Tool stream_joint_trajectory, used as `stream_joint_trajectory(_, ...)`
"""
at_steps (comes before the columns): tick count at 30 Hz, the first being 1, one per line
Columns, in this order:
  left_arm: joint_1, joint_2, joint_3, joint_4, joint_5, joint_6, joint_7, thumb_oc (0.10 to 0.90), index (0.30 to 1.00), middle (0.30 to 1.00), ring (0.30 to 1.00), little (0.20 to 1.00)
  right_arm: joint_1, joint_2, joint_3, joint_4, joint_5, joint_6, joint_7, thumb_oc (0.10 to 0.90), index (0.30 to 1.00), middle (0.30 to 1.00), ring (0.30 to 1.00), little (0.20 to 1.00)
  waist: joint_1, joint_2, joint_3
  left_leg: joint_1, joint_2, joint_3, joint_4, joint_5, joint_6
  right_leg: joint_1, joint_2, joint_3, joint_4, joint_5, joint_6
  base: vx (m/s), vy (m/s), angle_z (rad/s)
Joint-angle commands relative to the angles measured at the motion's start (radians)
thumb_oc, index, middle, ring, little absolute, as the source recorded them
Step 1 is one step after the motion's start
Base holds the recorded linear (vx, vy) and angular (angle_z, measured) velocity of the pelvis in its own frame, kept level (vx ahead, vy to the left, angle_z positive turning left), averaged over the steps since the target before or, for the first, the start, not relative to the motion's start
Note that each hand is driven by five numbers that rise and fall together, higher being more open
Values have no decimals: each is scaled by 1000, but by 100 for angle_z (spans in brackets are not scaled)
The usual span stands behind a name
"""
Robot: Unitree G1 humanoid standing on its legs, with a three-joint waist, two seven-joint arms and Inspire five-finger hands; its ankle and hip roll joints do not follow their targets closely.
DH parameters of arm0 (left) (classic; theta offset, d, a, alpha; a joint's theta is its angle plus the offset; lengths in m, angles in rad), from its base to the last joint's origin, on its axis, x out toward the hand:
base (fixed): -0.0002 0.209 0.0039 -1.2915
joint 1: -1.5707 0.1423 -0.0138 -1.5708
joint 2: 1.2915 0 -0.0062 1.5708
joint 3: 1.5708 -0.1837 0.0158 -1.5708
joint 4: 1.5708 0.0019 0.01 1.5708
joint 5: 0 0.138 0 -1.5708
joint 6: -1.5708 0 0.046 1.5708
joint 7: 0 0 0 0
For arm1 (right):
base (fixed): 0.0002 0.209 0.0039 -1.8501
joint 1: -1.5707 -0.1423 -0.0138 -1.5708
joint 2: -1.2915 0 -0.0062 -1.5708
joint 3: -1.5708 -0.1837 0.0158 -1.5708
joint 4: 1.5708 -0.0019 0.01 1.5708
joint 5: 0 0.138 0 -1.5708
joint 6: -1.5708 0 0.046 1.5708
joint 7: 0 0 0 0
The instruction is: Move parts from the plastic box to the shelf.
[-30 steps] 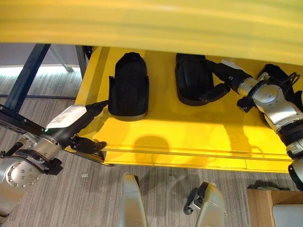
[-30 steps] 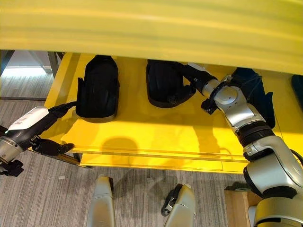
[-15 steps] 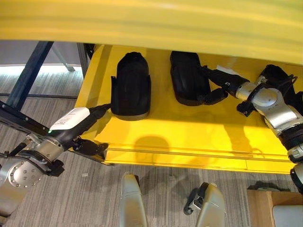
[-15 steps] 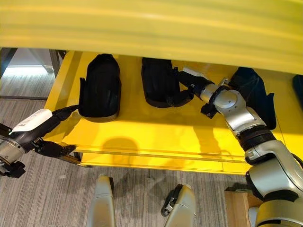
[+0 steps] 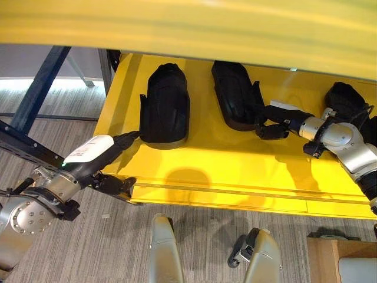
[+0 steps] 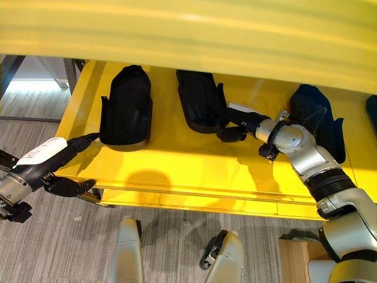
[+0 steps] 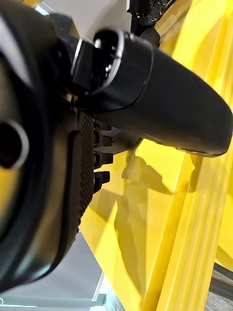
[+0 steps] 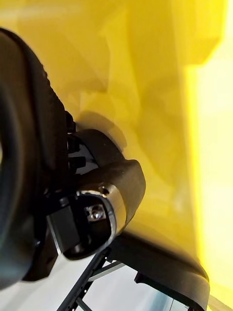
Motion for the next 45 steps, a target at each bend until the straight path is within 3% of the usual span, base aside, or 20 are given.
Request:
stream_joint_trajectory(1, -22, -10, 92, -51, 16, -40, 4, 900, 1000, 1000, 1000, 1000, 90, -33, -35, 45, -43, 12, 10, 900, 1000, 1000, 1000, 1000, -16, -2, -36, -49, -19, 13, -15, 36, 91, 26, 39, 45, -24, -47, 5, 0, 0, 0)
stream_joint_trajectory(21, 5, -42, 127, -53, 30, -32, -8, 900, 1000, 1000, 1000, 1000, 191, -92, -128, -19, -43, 10, 26, 900, 1000, 1000, 1000, 1000, -31, -10, -49, -49, -16, 12, -19, 33, 89, 26, 44, 44, -31, -50, 7, 0, 0, 0)
stream_joint_trajectory(38, 3, -74, 161, -62, 64, -21, -29, 900, 1000, 1000, 1000, 1000, 268, -162, -158, -302, 63, 29, 140, 900, 1000, 1000, 1000, 1000, -39, -29, -60, -51, -12, 11, -20, 32, 86, 26, 46, 43, -30, -54, 7, 0, 0, 0)
stream_joint_trajectory(45, 3, -81, 169, -64, 74, -19, -32, 900, 1000, 1000, 1000, 1000, 289, -169, -173, -322, 74, 32, 150, 900, 1000, 1000, 1000, 1000, -38, -32, -61, -53, -11, 7, -20, 33, 86, 25, 49, 43, -30, -54, 7, 0, 0, 0)
